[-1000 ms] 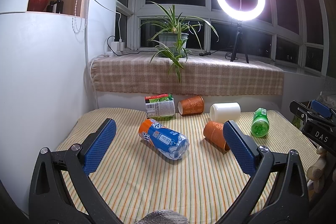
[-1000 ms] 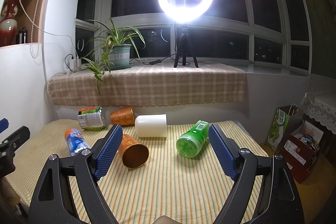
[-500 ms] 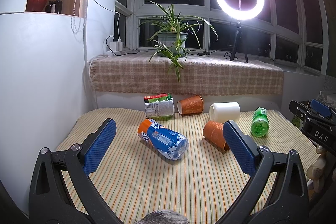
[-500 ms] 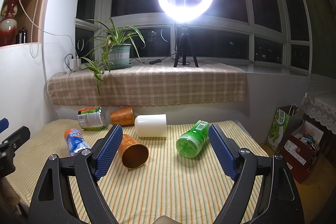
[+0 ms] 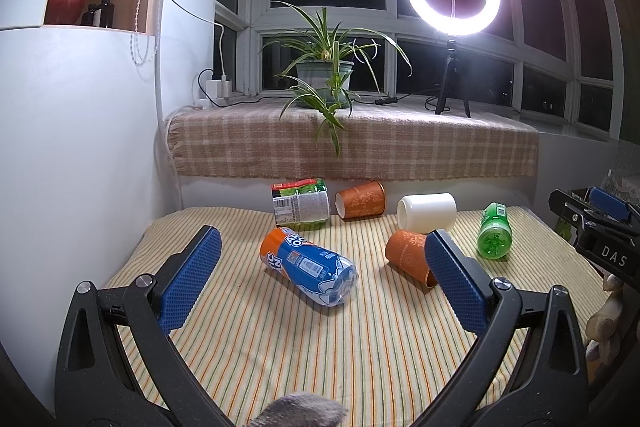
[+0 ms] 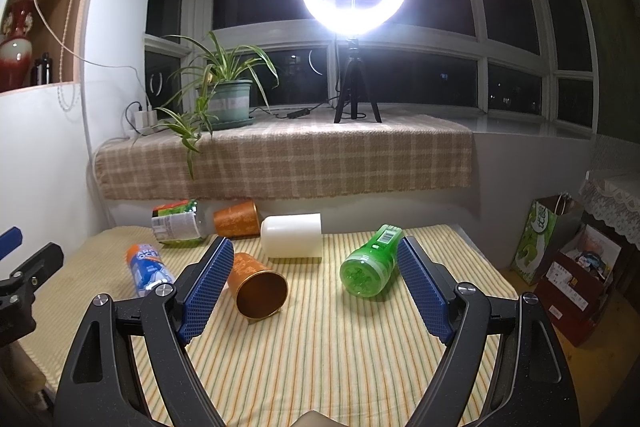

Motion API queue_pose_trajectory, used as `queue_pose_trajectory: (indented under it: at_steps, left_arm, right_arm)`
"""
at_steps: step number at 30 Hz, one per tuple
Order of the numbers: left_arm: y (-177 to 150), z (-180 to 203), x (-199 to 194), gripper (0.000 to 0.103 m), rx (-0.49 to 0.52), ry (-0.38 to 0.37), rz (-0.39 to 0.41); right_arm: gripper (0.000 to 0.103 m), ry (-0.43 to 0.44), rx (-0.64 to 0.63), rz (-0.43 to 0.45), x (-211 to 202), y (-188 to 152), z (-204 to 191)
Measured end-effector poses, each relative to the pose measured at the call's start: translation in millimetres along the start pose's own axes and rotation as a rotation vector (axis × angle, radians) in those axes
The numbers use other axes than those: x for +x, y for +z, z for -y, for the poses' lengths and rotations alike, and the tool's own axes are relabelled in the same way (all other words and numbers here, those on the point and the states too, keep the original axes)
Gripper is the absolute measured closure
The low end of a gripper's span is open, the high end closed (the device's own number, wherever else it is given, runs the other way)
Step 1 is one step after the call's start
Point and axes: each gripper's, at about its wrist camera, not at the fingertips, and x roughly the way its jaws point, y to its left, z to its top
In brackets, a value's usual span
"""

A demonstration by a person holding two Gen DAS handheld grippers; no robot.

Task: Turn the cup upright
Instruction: 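Move the left tool toward the white cup lying on its side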

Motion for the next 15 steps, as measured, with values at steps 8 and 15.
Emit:
queue_pose_trajectory:
  at_steps: [8, 15]
  left_arm:
    - [-1.8, 8.3, 16.6, 0.0, 0.043, -0.038, -0.023]
    - [3.8, 14.9, 36.5, 0.0, 0.081, -0.107, -0.079]
  right_arm:
    - [0.019, 0.064, 0.047, -0.063, 4.5, -0.8, 7.3]
    - [0.019, 0.096, 0.081, -0.114, 10.0, -1.6, 13.7]
